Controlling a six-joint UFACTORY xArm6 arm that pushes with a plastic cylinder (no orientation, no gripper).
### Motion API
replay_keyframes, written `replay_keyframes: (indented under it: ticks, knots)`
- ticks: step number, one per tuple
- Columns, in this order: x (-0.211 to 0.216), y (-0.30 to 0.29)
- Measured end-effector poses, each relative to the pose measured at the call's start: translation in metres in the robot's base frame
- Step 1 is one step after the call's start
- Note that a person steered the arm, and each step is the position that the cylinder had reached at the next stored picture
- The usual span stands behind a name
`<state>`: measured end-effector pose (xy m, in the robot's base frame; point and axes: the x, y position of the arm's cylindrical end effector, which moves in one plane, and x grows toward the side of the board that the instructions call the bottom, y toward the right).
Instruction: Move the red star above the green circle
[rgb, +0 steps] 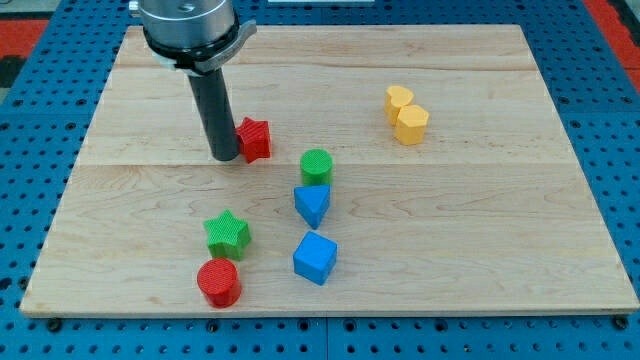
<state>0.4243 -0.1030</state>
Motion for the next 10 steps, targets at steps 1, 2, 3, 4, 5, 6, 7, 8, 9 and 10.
replay_keyframes:
  ticks: [1,2,3,4,5,6,7,8,9,10]
  knots:
    - [-0.017,0.030]
    - [-0.017,0.045]
    - [-0.017,0.067]
    - [-0.016,0.085]
    - [-0.007,0.038]
    - [-0.074,0.016]
    - [-0.078,0.069]
    - [-0.047,0.075]
    - [-0.051,0.056]
    - [0.011,-0.027]
